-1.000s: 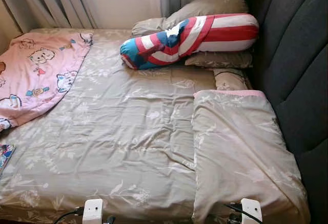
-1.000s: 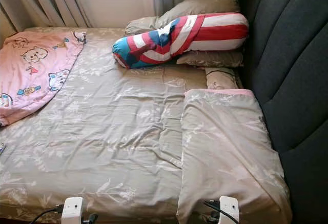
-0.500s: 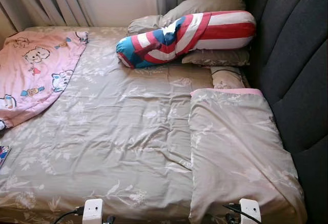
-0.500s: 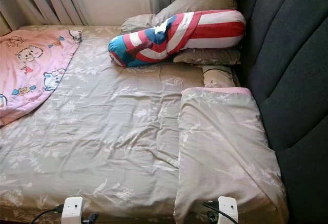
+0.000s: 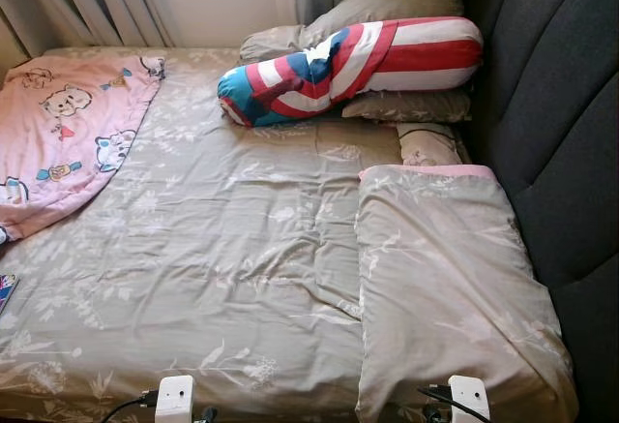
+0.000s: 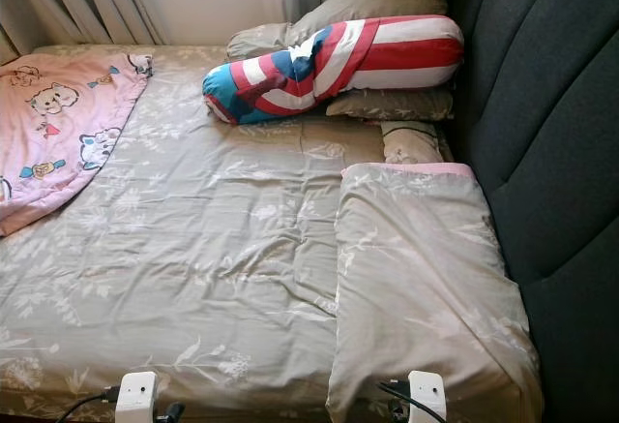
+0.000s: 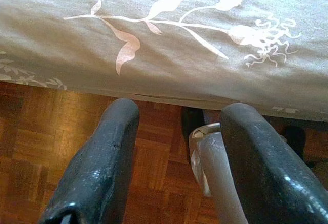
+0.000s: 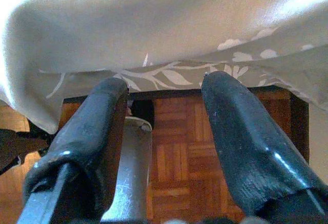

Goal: Clean up the room

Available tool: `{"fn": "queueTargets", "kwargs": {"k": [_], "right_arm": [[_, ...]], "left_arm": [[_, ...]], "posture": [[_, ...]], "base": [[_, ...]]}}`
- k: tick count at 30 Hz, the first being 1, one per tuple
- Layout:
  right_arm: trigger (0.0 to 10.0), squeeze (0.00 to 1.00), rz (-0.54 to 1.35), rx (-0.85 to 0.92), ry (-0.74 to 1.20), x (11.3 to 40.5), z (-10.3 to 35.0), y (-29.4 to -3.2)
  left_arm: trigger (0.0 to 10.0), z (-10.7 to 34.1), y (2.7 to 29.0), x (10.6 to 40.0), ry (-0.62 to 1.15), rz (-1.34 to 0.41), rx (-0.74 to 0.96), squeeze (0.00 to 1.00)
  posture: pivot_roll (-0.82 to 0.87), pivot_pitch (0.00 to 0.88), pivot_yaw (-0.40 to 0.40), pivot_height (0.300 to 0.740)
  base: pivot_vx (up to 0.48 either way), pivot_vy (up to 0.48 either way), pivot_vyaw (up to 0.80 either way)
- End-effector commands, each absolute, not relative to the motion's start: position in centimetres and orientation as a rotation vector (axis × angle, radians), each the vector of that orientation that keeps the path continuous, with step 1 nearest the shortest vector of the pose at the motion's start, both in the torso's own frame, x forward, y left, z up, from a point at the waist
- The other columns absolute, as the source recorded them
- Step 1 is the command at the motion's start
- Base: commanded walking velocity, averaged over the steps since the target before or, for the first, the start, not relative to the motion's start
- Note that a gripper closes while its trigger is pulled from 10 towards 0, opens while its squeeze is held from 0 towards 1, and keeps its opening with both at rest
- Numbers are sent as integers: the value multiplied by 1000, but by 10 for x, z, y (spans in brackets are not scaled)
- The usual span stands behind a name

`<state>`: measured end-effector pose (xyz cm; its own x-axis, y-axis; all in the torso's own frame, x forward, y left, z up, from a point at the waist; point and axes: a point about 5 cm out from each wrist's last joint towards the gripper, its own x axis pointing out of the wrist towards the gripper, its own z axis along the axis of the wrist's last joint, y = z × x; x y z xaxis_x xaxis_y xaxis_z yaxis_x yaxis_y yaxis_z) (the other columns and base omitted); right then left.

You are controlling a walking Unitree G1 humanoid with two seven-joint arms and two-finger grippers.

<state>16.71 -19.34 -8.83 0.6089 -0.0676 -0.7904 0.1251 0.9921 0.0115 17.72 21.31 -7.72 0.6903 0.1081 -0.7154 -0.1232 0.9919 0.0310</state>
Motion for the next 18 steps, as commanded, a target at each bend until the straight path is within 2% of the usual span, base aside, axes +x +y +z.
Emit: {"fn": "queueTargets", "kwargs": {"k": [1, 3, 7, 18], "right_arm": [[10000, 0, -75, 46, 939, 161, -91, -191], [10000, 0, -70, 46, 936, 161, -91, -190], [10000, 0, -65, 47, 940, 160, -92, -188], [10000, 0, -70, 60, 942, 160, -92, -187]], "left_arm": [[10000, -81, 215, 169, 831, 145, -36, 0], [10000, -81, 215, 169, 831, 146, -37, 0], [10000, -81, 215, 169, 833, 148, -38, 0], [10000, -82, 215, 169, 834, 146, -40, 0]], "posture": [[29, 143, 5, 740], [29, 143, 5, 740], [31, 143, 4, 740], [34, 139, 5, 740]], "base": [[0, 244, 0], [0, 244, 0], [0, 268, 691], [0, 282, 0]]}}
